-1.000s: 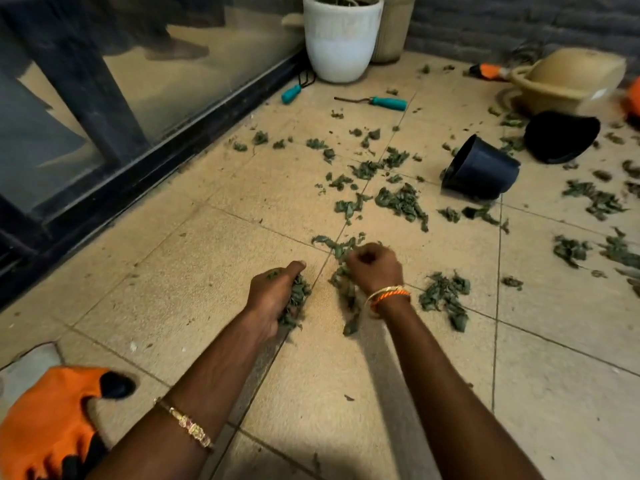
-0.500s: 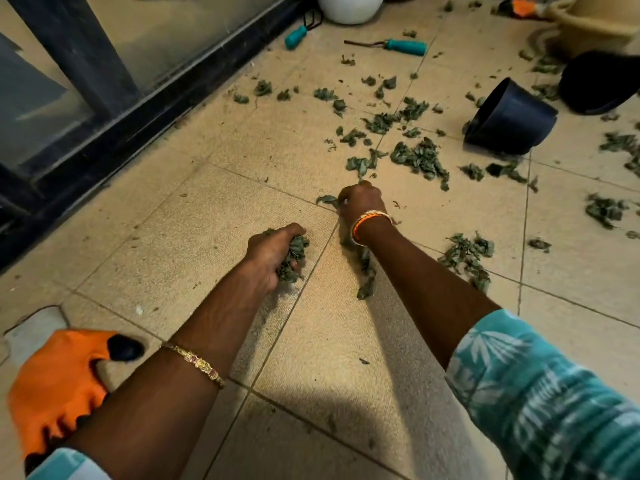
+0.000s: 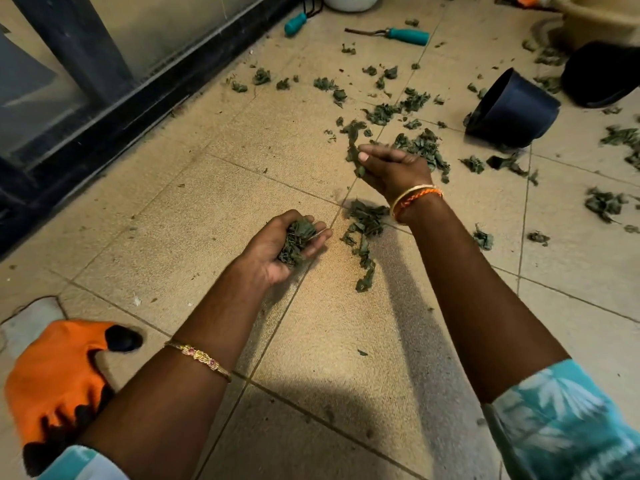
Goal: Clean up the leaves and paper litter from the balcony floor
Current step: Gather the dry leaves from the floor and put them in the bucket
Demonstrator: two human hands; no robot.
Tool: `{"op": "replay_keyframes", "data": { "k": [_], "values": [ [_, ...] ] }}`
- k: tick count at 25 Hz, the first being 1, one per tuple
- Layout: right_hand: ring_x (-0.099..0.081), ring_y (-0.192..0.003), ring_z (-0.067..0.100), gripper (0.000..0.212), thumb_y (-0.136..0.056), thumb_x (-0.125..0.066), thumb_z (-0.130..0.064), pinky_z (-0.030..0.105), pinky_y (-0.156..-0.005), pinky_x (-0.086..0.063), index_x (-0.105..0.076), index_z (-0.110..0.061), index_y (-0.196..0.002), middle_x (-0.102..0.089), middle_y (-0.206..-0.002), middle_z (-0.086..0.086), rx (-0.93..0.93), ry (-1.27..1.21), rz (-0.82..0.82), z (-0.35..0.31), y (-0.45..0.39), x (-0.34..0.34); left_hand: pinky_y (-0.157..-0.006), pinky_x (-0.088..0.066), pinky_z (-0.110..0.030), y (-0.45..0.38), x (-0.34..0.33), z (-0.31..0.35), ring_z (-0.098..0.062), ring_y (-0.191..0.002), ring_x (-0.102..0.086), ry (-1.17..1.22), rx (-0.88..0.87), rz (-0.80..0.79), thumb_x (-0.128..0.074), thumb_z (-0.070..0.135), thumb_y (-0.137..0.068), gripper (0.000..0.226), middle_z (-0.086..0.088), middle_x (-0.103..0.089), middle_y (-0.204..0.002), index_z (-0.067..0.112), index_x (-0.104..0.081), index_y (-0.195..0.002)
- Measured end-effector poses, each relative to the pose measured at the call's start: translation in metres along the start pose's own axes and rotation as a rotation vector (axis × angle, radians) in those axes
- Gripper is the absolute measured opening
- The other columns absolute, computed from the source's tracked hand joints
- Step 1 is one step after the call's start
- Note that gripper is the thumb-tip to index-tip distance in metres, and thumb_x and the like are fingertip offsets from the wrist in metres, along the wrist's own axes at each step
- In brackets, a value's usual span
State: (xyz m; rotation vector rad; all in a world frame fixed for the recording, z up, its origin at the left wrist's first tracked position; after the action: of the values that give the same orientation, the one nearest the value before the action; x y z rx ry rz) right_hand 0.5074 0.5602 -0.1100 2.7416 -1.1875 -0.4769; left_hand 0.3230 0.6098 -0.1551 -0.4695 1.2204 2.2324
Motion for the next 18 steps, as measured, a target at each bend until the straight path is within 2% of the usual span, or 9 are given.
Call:
{"op": "replay_keyframes", "data": {
  "k": [2,4,5,7,9,10,12,15,18],
  "values": [
    [-0.063,-0.067,0.005,0.012,-0.081,-0.065,0.003,0.017,-0.066,-0.055,-0.069,-0.004,-0.090,-0.070,-0.082,0.003,0.066,0.310,-0.051,0.009,0.028,-0.005,-0.072,-0.061,-0.039,0.000,-0.008,-0.004,-0.035,-0.095,-0.068,0.091,-0.007,-0.050,-0.052,0.009,-0.092,0.016,-0.026,-0.068,-0.101,-0.002,-0.057,-0.102],
    [-0.063,-0.072,0.004,0.015,-0.083,-0.063,0.002,0.012,-0.068,-0.050,-0.071,-0.005,-0.094,-0.072,-0.090,0.006,0.276,0.858,-0.168,0.026,0.055,-0.012,-0.070,-0.059,-0.036,0.001,-0.016,-0.009,-0.028,-0.082,-0.067,0.078,-0.016,-0.108,-0.049,0.012,-0.093,0.015,-0.020,-0.067,-0.090,0.000,-0.057,-0.098],
    [-0.064,-0.076,0.008,0.020,-0.084,-0.060,0.004,0.012,-0.071,-0.048,-0.071,-0.005,-0.098,-0.072,-0.093,0.008,0.359,1.001,-0.202,0.035,0.065,-0.014,-0.063,-0.056,-0.031,0.003,-0.018,-0.012,-0.023,-0.073,-0.064,0.030,-0.009,-0.121,-0.047,0.012,-0.092,0.013,-0.016,-0.064,-0.082,0.001,-0.056,-0.094],
    [-0.067,-0.081,0.018,0.028,-0.086,-0.054,0.004,0.023,-0.073,-0.052,-0.060,-0.009,-0.110,-0.071,-0.094,0.011,0.390,1.002,-0.269,0.045,0.078,-0.018,-0.048,-0.050,-0.023,0.003,-0.017,-0.017,-0.017,-0.059,-0.058,-0.055,0.001,-0.075,-0.044,0.011,-0.093,0.015,-0.010,-0.060,-0.072,0.004,-0.054,-0.084],
    [-0.067,-0.068,0.018,0.031,-0.088,-0.048,0.001,0.031,-0.059,-0.055,-0.043,-0.013,-0.116,-0.071,-0.093,0.008,0.314,0.862,-0.353,0.048,0.081,-0.020,-0.043,-0.049,-0.021,0.002,-0.012,-0.020,-0.015,-0.051,-0.058,-0.071,0.002,-0.008,-0.042,0.009,-0.093,0.020,-0.009,-0.060,-0.065,0.005,-0.054,-0.079],
    [-0.064,-0.063,0.012,0.029,-0.089,-0.046,0.001,0.029,-0.053,-0.052,-0.043,-0.013,-0.114,-0.070,-0.095,0.005,0.279,0.813,-0.347,0.046,0.077,-0.017,-0.044,-0.049,-0.023,0.002,-0.010,-0.019,-0.016,-0.049,-0.058,-0.064,-0.005,0.020,-0.042,0.009,-0.093,0.019,-0.009,-0.061,-0.062,0.005,-0.054,-0.079],
    [-0.057,-0.060,0.006,0.021,-0.090,-0.046,-0.001,0.025,-0.053,-0.049,-0.055,-0.012,-0.105,-0.069,-0.098,0.005,0.244,0.789,-0.152,0.036,0.056,-0.003,-0.053,-0.047,-0.027,0.001,-0.004,-0.015,-0.018,-0.052,-0.056,-0.088,-0.035,0.087,-0.046,0.008,-0.093,0.014,-0.009,-0.060,-0.060,0.006,-0.053,-0.080],
    [-0.060,-0.092,0.024,0.024,-0.090,-0.055,-0.020,0.030,-0.077,-0.049,-0.061,-0.010,-0.110,-0.063,-0.115,0.015,0.032,0.974,0.164,0.026,0.007,0.033,-0.047,-0.045,-0.025,0.002,0.001,-0.007,-0.018,-0.050,-0.053,-0.216,-0.084,0.160,-0.052,0.011,-0.093,0.011,-0.007,-0.058,-0.061,0.009,-0.054,-0.083],
    [-0.045,-0.120,0.036,0.062,-0.083,-0.058,-0.055,0.041,-0.097,-0.043,-0.049,-0.013,-0.128,-0.042,-0.136,0.018,-0.240,1.187,0.086,0.032,-0.019,0.044,-0.046,-0.040,-0.024,-0.001,0.002,-0.003,-0.016,-0.045,-0.050,-0.271,-0.097,0.147,-0.054,0.013,-0.094,0.011,-0.003,-0.057,-0.055,0.012,-0.054,-0.083]
  ]
}}
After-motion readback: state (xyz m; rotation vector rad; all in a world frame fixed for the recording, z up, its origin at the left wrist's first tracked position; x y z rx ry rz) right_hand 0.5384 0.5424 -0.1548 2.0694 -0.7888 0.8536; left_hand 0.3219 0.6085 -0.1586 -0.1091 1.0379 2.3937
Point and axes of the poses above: each hand's wrist, its own y-axis away from the middle knuckle, its own x-axis out of the back of the hand, z = x × y, the point moved 3 cm from there along -y, towards the middle knuckle
